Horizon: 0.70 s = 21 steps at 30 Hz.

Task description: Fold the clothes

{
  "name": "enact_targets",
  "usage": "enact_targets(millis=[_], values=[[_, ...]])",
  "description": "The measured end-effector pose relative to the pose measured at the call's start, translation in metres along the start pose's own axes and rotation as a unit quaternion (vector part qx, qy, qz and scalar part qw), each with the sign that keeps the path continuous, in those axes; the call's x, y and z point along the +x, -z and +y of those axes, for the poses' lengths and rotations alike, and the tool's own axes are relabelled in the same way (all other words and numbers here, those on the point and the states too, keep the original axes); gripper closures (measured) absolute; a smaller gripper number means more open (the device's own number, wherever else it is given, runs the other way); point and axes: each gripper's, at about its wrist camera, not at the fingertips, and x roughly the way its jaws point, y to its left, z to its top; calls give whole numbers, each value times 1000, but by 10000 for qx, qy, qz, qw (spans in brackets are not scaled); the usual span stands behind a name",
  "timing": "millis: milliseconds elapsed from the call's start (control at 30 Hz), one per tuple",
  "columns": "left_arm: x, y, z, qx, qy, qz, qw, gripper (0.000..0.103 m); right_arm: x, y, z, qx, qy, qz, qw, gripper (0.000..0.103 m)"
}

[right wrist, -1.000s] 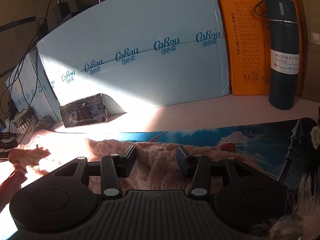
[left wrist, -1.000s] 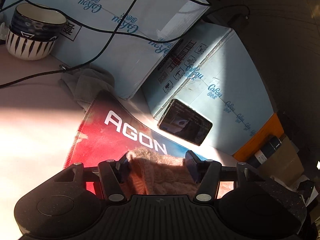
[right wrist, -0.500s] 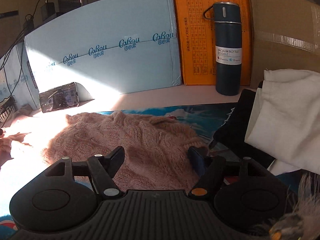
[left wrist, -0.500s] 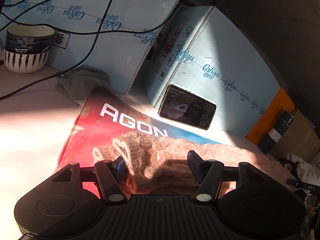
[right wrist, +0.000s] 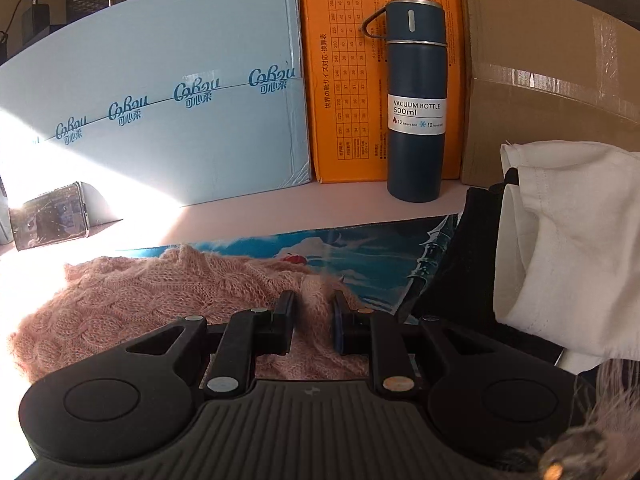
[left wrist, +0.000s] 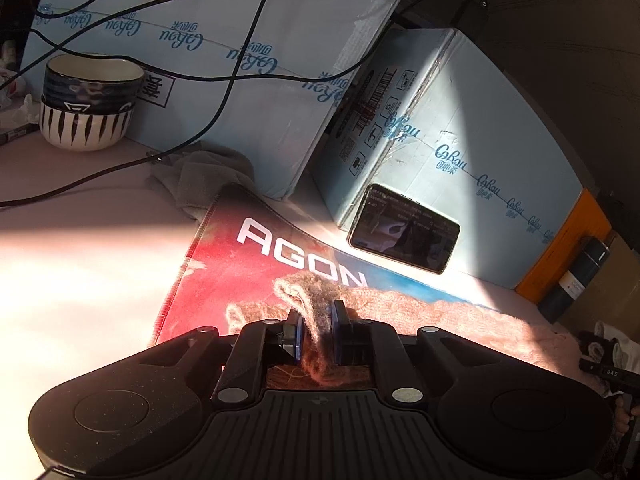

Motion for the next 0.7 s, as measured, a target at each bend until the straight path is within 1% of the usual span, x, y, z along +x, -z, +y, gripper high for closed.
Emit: enact_targets(millis=[100, 167, 233, 267, 333, 367, 400, 467, 500, 533, 600, 700], values=[[0, 0, 3, -104, -36, -2, 9999, 90, -2, 0, 1, 59, 128, -57, 9999, 79], [-3, 0, 5, -189, -18, -96, 9998, 89, -8, -2, 0, 162, 173, -140, 9996, 61], [-8, -1, 9, -328, 102, -259, 9991, 88, -16, -4, 1, 256, 152, -258, 9992, 53], [-10, -2, 10, -364, 101, -313, 9988, 87, -20, -5, 2, 301, 128, -325, 9989, 50], [-13, -2, 11, -415, -39, -416, 9983, 79, -29, -7, 3, 382, 88, -459, 9982, 45], [-14, -2, 11, -453, -159, -454, 9978, 68, -33, -7, 4, 405, 80, -535, 9977, 42], [-16, -3, 12, -519, -288, -477, 9971, 56, -36, -8, 6, 428, 68, -611, 9972, 40], [-20, -3, 15, -721, -435, -494, 9952, 43, -44, -9, 9, 523, -21, -748, 9958, 34], [-21, -2, 18, -842, -464, -473, 9942, 38, -47, -9, 11, 575, -84, -810, 9950, 33], [-23, -1, 20, -954, -486, -451, 9932, 37, -50, -10, 13, 621, -158, -861, 9942, 32], [-23, 2, 21, -1134, -474, -365, 9918, 31, -54, -10, 19, 697, -318, -968, 9923, 29], [-21, 5, 19, -1237, -456, -278, 9909, 26, -56, -12, 31, 842, -587, -1103, 9886, 28]])
